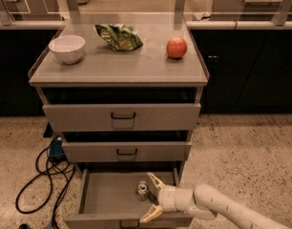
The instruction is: Pick 7up can from bottom drawer and place on counter
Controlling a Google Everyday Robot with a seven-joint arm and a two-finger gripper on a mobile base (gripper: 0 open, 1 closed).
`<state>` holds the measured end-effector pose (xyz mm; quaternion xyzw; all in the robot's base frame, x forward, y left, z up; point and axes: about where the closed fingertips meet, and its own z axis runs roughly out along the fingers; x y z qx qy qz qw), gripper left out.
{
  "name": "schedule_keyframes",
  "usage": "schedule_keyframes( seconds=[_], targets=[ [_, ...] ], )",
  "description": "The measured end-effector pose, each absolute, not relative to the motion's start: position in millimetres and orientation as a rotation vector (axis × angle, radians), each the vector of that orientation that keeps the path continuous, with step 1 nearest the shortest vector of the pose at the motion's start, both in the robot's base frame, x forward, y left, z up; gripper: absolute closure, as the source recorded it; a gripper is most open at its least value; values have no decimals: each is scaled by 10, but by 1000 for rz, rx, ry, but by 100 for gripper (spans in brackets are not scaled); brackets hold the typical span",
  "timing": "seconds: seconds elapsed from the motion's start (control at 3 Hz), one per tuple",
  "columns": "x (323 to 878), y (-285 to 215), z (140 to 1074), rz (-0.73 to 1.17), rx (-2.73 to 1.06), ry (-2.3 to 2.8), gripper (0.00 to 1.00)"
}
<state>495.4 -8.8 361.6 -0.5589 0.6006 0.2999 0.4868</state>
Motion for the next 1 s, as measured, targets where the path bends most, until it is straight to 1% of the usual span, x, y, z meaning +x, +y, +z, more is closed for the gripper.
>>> schedule_keyframes(
  seconds=[0.33, 0.67, 1.0],
  targets=[
    [5074, 30, 3731, 567, -1268, 1433, 0],
    [5263, -13, 3768, 484, -1223, 1462, 0],
    [5262, -14, 3766, 484, -1224, 1462, 0]
  ],
)
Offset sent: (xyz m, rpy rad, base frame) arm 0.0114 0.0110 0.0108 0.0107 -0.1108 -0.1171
